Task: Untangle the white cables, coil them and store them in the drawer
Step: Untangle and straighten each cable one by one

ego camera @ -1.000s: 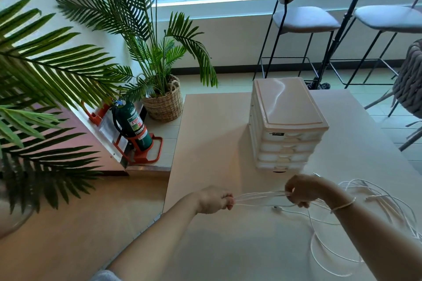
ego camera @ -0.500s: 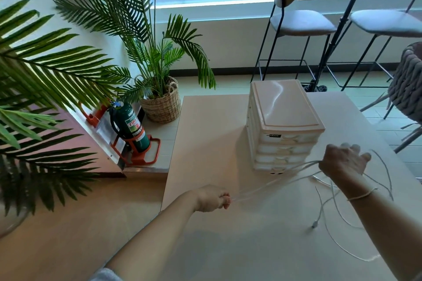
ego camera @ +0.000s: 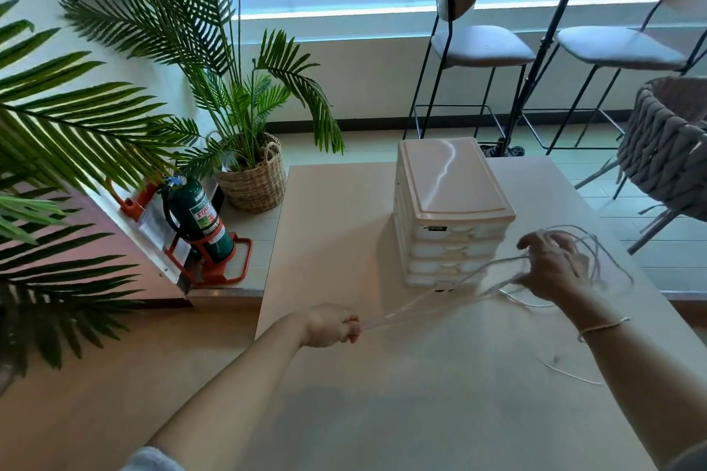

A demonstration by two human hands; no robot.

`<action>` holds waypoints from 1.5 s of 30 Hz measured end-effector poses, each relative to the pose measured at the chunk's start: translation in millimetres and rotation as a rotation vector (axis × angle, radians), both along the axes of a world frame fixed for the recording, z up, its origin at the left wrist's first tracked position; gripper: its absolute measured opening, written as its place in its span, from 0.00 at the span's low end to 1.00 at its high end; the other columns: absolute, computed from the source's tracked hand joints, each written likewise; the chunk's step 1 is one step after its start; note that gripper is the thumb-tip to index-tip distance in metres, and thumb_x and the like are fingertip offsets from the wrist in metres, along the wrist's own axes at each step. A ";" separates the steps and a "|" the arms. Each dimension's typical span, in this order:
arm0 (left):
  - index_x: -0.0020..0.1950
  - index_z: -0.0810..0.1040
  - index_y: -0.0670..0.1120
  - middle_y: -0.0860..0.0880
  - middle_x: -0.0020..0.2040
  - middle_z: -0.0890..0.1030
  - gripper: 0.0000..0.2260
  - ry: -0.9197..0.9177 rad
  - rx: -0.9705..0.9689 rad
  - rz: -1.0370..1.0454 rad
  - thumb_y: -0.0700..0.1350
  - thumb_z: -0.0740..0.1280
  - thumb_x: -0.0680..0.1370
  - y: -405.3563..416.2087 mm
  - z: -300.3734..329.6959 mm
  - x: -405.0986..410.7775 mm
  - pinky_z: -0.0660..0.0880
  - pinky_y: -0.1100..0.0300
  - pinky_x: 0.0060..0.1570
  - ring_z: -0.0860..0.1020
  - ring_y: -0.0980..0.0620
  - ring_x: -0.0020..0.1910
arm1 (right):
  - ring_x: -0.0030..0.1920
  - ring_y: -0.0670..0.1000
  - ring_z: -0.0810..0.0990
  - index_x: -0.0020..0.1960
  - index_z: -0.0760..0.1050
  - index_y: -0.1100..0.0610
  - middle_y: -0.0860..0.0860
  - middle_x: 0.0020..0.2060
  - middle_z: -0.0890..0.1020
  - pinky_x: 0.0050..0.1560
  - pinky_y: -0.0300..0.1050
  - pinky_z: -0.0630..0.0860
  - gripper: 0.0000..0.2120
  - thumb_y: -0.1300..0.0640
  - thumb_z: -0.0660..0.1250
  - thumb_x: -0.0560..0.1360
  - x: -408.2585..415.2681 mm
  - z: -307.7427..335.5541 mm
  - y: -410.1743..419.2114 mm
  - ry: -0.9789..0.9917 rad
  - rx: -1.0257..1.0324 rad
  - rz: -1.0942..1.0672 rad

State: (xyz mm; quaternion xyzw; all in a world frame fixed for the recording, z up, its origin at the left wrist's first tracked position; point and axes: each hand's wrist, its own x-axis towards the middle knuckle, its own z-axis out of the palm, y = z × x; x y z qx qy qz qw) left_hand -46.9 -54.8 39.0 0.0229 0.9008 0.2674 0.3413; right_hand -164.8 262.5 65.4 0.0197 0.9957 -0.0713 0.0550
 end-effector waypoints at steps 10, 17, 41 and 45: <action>0.47 0.72 0.48 0.56 0.35 0.70 0.08 0.017 0.016 -0.009 0.46 0.55 0.82 12.5 -0.3 1.6 0.62 0.74 0.35 0.69 0.52 0.46 | 0.64 0.62 0.72 0.68 0.58 0.56 0.61 0.59 0.77 0.69 0.68 0.54 0.48 0.39 0.78 0.58 -7.7 18.7 28.2 -0.081 0.010 -0.212; 0.46 0.72 0.49 0.51 0.40 0.73 0.08 0.034 -0.015 0.038 0.46 0.56 0.82 -0.9 0.0 0.0 0.63 0.73 0.35 0.70 0.53 0.44 | 0.41 0.57 0.76 0.32 0.70 0.54 0.55 0.34 0.76 0.38 0.44 0.67 0.17 0.56 0.80 0.60 2.5 8.0 20.9 0.048 -0.167 0.052; 0.38 0.70 0.52 0.55 0.35 0.71 0.12 0.069 -0.056 0.065 0.47 0.56 0.82 4.2 -3.1 -12.8 0.63 0.69 0.36 0.69 0.57 0.36 | 0.74 0.63 0.36 0.70 0.54 0.31 0.52 0.76 0.39 0.63 0.77 0.38 0.42 0.29 0.68 0.61 12.3 12.1 57.1 -0.263 0.323 0.127; 0.37 0.69 0.53 0.55 0.35 0.71 0.13 0.071 -0.052 0.063 0.47 0.56 0.82 6.6 -3.3 -12.7 0.63 0.69 0.36 0.68 0.59 0.35 | 0.75 0.63 0.43 0.68 0.63 0.34 0.53 0.76 0.52 0.64 0.78 0.42 0.19 0.40 0.53 0.78 10.1 14.2 69.2 -0.182 0.334 -0.004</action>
